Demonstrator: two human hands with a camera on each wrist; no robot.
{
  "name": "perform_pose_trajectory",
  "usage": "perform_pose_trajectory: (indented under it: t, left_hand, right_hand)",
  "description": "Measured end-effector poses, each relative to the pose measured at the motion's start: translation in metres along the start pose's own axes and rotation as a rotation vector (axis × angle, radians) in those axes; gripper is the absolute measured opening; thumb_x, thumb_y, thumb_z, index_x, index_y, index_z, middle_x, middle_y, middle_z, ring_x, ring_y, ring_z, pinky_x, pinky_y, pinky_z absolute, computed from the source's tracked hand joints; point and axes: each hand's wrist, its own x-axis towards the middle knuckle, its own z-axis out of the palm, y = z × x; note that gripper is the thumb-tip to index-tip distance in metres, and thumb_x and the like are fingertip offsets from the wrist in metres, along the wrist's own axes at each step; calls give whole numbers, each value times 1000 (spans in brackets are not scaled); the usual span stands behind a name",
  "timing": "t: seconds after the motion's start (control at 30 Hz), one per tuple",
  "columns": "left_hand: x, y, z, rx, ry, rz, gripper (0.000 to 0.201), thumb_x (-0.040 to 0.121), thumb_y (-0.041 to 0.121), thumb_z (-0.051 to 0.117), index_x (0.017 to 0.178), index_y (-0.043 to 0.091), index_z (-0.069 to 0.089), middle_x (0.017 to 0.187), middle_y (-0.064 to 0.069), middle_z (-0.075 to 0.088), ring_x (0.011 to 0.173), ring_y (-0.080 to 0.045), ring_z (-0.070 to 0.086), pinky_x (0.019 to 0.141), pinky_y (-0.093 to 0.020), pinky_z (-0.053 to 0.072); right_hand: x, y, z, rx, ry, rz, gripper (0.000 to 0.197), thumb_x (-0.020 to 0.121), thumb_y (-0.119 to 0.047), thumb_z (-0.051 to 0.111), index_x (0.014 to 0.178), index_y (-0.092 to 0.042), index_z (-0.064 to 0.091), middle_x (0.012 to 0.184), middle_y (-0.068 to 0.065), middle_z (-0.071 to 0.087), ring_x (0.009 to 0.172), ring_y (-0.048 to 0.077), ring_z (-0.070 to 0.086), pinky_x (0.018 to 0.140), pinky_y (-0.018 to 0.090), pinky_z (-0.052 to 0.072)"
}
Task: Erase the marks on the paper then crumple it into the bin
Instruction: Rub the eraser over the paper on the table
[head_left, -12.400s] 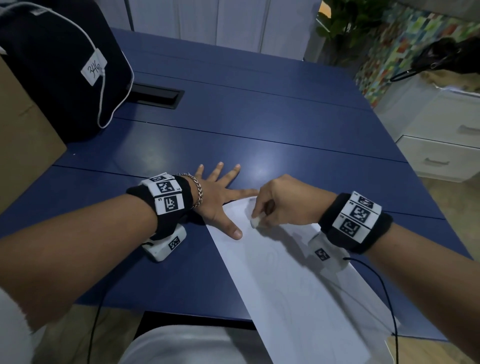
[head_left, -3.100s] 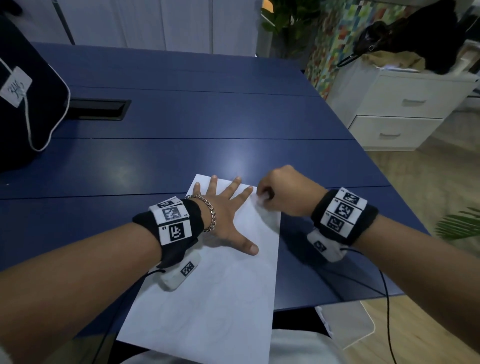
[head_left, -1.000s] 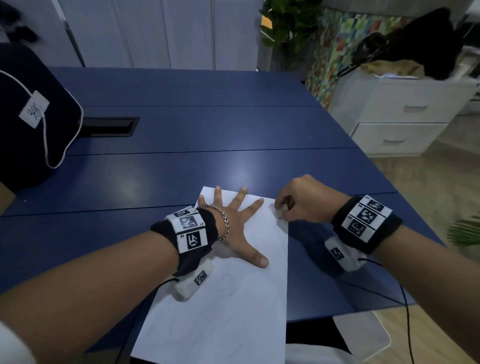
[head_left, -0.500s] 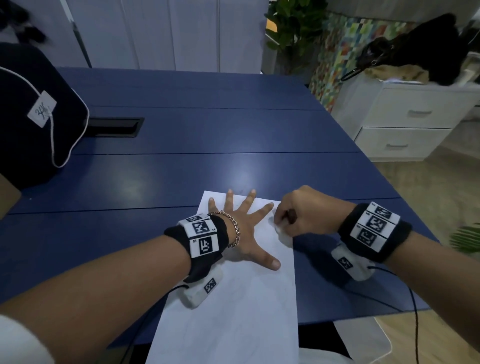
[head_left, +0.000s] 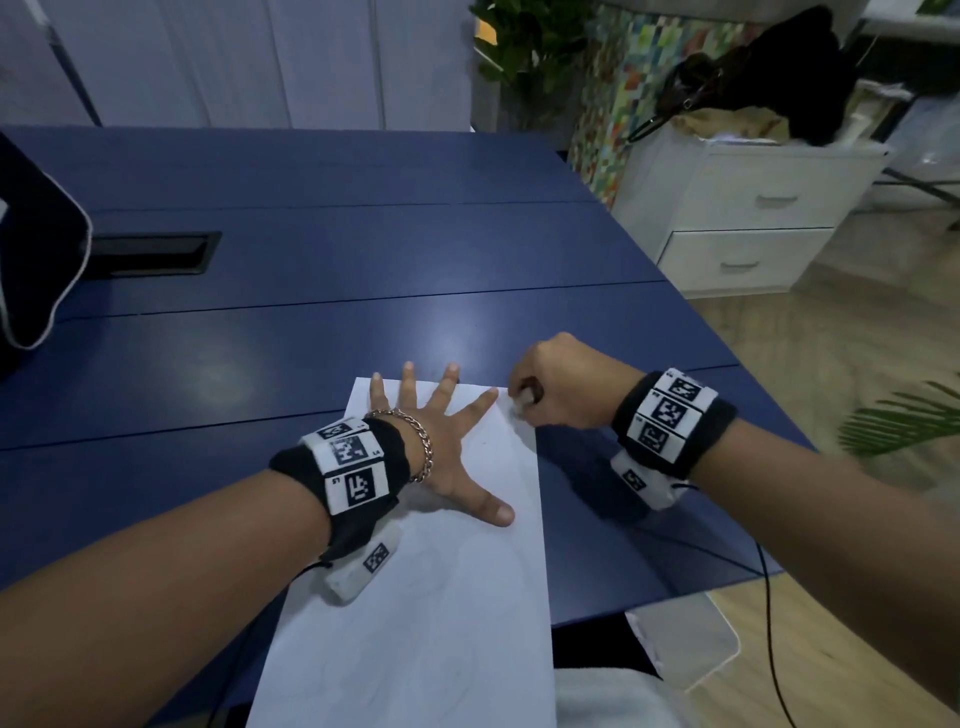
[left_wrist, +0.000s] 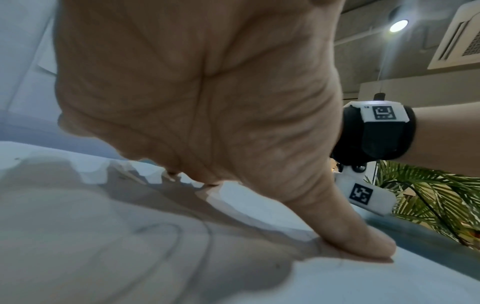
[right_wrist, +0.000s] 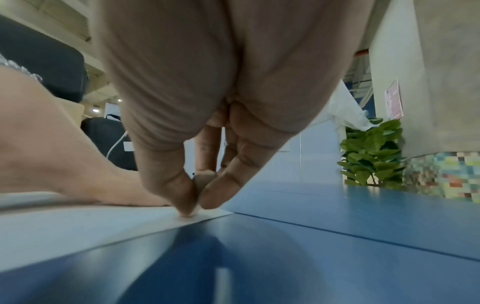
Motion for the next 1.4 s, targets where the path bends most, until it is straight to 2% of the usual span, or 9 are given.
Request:
perform_pose_trajectory:
  t: [0.13, 0.27, 0.43, 0.6, 0.77, 0.87, 1.03, 1.17, 1.4]
  left_hand:
    - [-2, -1, 1, -27, -7, 1, 154, 38, 111, 57, 151, 59, -35, 164, 6, -48, 148, -49, -42, 114, -77, -24]
    - [-2, -2, 2, -61, -18, 14, 154, 39, 109, 59, 151, 60, -35, 162, 8, -50, 150, -48, -40, 117, -79, -14]
    - [-2, -2, 1, -78, -38, 13, 154, 40, 108, 61, 150, 61, -35, 160, 9, -52, 149, -47, -42, 116, -81, -11]
    - [-4, 0, 0, -68, -22, 17, 152, 44, 106, 63, 152, 60, -32, 162, 8, -49, 150, -48, -40, 116, -83, -10]
    - [0, -8, 4, -27, -5, 26, 150, 39, 113, 52, 150, 62, -33, 164, 11, -47, 152, -47, -38, 115, -81, -14]
    - [1, -22, -13, 34, -38, 42, 142, 48, 111, 51, 156, 60, -25, 170, 11, -35, 157, -47, -28, 115, -80, -16]
    - [5, -32, -19, 0, 50, 187, 138, 59, 93, 75, 164, 51, -3, 176, 6, -23, 159, -40, -26, 121, -74, -13]
    - [14, -37, -13, -10, 3, 156, 143, 49, 102, 68, 153, 66, -23, 168, 10, -41, 153, -41, -39, 117, -78, -18]
    - [21, -40, -10, -3, -29, 125, 144, 39, 107, 64, 142, 75, -30, 162, 12, -49, 148, -43, -45, 111, -81, -22]
  right_hand:
    - [-8, -9, 1, -26, -149, -74, 25, 77, -26, 73, 102, -28, 79, 87, -9, 72, 72, 7, 62, 67, 22, 53]
    - [-1, 2, 1, -46, -2, -6, 17, 83, -20, 62, 91, -21, 77, 86, -5, 70, 71, 15, 61, 71, 39, 60]
    - [-10, -12, 3, -33, -129, -102, 23, 80, -24, 72, 101, -25, 79, 87, -8, 71, 71, 7, 61, 64, 19, 49]
    - [-1, 10, -9, -4, 46, 9, 17, 80, -18, 69, 94, -21, 78, 87, -8, 73, 74, 11, 66, 70, 32, 60]
    - [-5, -10, -3, 6, -28, -65, 18, 87, -20, 68, 102, -25, 78, 87, -15, 69, 77, 9, 64, 73, 25, 56]
    - [-1, 0, 2, -21, -14, -19, 17, 88, -18, 66, 99, -24, 78, 88, -12, 67, 80, 13, 62, 73, 29, 54]
    - [7, 11, -3, 32, -58, 69, 15, 83, -25, 77, 98, -26, 78, 84, -17, 65, 80, 9, 65, 71, 23, 52]
    - [9, 8, -2, 33, -16, 90, 14, 84, -22, 72, 97, -24, 78, 85, -12, 69, 80, 13, 67, 70, 25, 53]
    - [-8, -8, 6, 14, -85, -39, 16, 82, -23, 70, 95, -29, 78, 83, -12, 70, 73, 5, 62, 66, 22, 53]
